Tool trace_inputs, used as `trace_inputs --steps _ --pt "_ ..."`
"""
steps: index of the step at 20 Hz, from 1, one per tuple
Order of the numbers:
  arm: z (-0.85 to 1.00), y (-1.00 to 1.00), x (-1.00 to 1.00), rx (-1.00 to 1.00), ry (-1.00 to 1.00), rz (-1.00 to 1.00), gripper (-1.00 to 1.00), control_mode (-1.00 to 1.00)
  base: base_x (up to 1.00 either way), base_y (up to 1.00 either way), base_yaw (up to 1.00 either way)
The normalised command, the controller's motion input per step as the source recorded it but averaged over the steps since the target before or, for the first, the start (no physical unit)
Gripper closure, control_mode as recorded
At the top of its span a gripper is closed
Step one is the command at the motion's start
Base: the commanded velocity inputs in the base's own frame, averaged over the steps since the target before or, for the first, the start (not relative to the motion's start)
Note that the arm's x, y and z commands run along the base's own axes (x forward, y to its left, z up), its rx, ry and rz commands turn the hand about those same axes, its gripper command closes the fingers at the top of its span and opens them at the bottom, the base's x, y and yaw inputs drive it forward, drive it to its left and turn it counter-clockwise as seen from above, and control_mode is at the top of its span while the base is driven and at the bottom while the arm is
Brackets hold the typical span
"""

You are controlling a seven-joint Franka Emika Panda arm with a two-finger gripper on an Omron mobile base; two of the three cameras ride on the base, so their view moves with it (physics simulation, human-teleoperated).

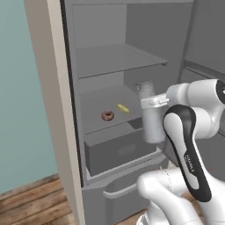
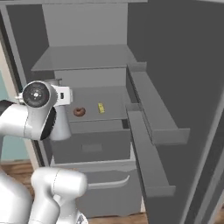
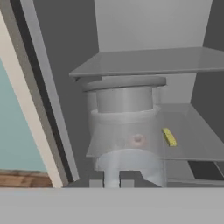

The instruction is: Move the donut and butter stick from the top shelf to the second highest shelf to make space. Then, place the pitcher from the counter on the cleared top shelf.

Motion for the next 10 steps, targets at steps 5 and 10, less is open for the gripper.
trace_inputs --steps 5,10 --pt "0.00 0.00 0.00 0.00 0.00 0.00 1.00 1.00 0.64 0.00 0.03" --pt "0.00 0.00 0.00 0.00 0.00 0.00 1.00 1.00 0.57 -0.08 0.03"
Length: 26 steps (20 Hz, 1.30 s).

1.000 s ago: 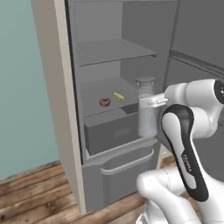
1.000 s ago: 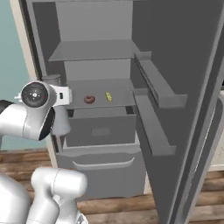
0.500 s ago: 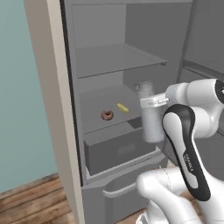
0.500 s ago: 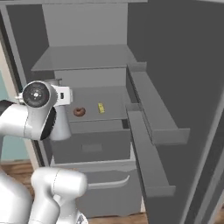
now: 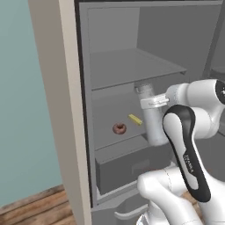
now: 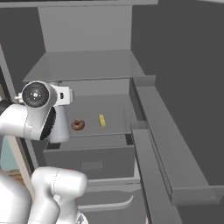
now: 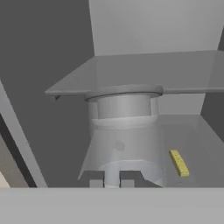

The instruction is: Move the donut and butter stick from the top shelf to the second highest shelf to make space. Then, place the pitcher from the counter on the cleared top shelf.

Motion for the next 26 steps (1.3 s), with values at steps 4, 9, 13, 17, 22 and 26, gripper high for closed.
trace_inputs --steps 4,9,13,17,22,26 --pt "0.00 0.00 0.00 0.00 0.00 0.00 1.00 1.00 0.29 -0.14 0.02" --pt "0.00 -0.12 0.00 0.00 -0.02 0.00 1.00 -1.00 0.04 -0.06 0.01" --pt "0.00 -0.26 0.01 0.00 -0.08 0.00 1.00 -1.00 0.00 0.00 0.00" --pt "0.11 -0.26 0.02 0.00 -0.14 0.00 1.00 -1.00 0.00 0.00 0.00" --pt "0.38 -0.13 0.00 0.00 -0.27 0.00 1.00 -1.00 0.00 0.00 0.00" --pt "0.59 -0.15 0.00 0.00 -0.25 0.00 1.00 -1.00 0.00 0.00 0.00"
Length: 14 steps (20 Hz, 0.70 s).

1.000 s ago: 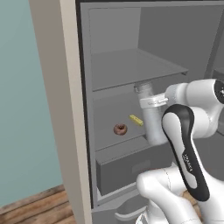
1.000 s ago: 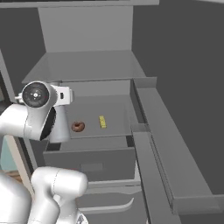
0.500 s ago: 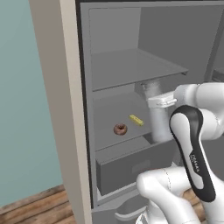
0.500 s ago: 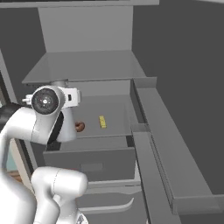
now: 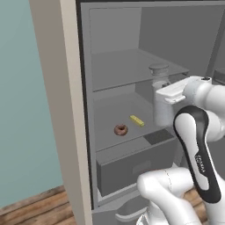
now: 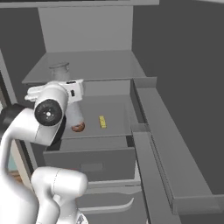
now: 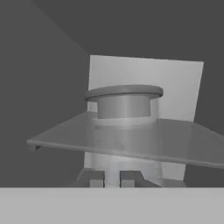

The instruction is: Move the donut and butter stick from the top shelf to the second highest shelf to make space. Then, place the pitcher from the counter on the cleared top shelf.

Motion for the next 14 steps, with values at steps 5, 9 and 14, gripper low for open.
trace_inputs --steps 5,9,14 --pt "0.64 -0.09 0.02 0.01 -0.13 0.00 1.00 -1.00 0.00 0.00 0.00" --pt "0.54 -0.10 0.12 0.14 0.01 0.00 1.00 -1.00 0.00 0.00 0.00" --pt "0.38 -0.05 0.15 0.21 0.13 0.00 1.00 -1.00 0.00 0.00 0.00"
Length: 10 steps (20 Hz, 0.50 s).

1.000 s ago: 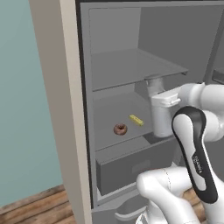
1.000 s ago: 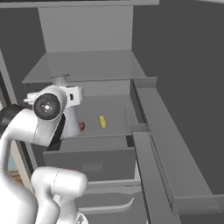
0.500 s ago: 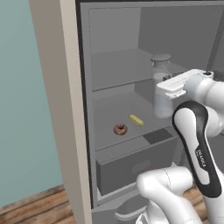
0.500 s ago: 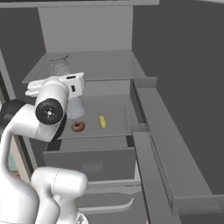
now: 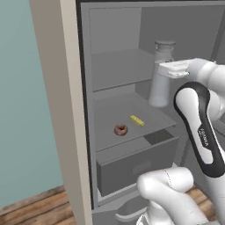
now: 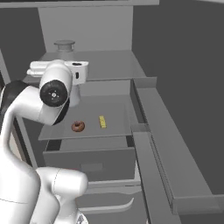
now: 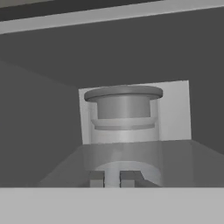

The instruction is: Move the donut and butter stick from the top shelf to the second highest shelf to make space. Then, place the pitcher from the counter on the cleared top shelf.

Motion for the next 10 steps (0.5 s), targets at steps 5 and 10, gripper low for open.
trace_inputs --steps 5,10 --pt "0.23 -0.05 0.31 0.23 0.06 0.00 1.00 -1.00 0.00 0.00 0.00" --pt "0.20 0.00 0.31 0.17 -0.02 0.00 1.00 -1.00 0.00 0.00 0.00"
